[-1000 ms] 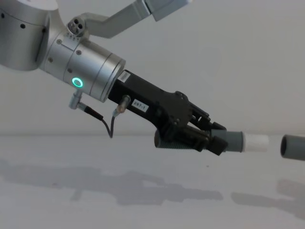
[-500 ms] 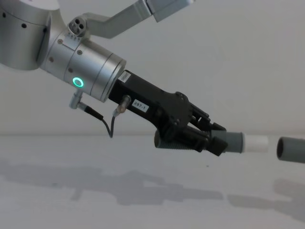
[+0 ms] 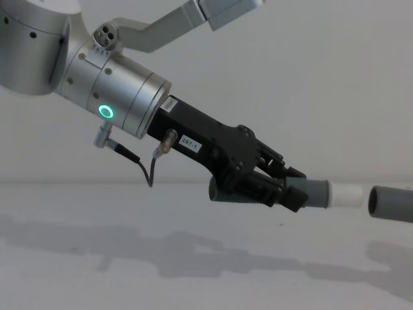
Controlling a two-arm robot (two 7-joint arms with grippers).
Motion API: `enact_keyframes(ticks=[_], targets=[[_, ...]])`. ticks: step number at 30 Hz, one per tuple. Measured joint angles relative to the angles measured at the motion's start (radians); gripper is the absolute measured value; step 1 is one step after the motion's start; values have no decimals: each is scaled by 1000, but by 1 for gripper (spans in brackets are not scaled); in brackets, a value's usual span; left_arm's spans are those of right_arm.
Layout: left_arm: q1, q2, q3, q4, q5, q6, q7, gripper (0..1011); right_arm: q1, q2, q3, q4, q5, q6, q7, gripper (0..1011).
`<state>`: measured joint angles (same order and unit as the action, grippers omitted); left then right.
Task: Use both hands to pick up one end of the pipe from the table, align the ends, and insert them.
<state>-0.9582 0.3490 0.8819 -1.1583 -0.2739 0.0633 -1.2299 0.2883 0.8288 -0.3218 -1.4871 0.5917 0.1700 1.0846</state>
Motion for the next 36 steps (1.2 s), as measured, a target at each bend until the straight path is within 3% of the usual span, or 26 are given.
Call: enact_keyframes(ticks=[36], targets=[[-2,1,3,1,-4,-2,-2,356,34,-3,-41,19,20,2,-5,165]])
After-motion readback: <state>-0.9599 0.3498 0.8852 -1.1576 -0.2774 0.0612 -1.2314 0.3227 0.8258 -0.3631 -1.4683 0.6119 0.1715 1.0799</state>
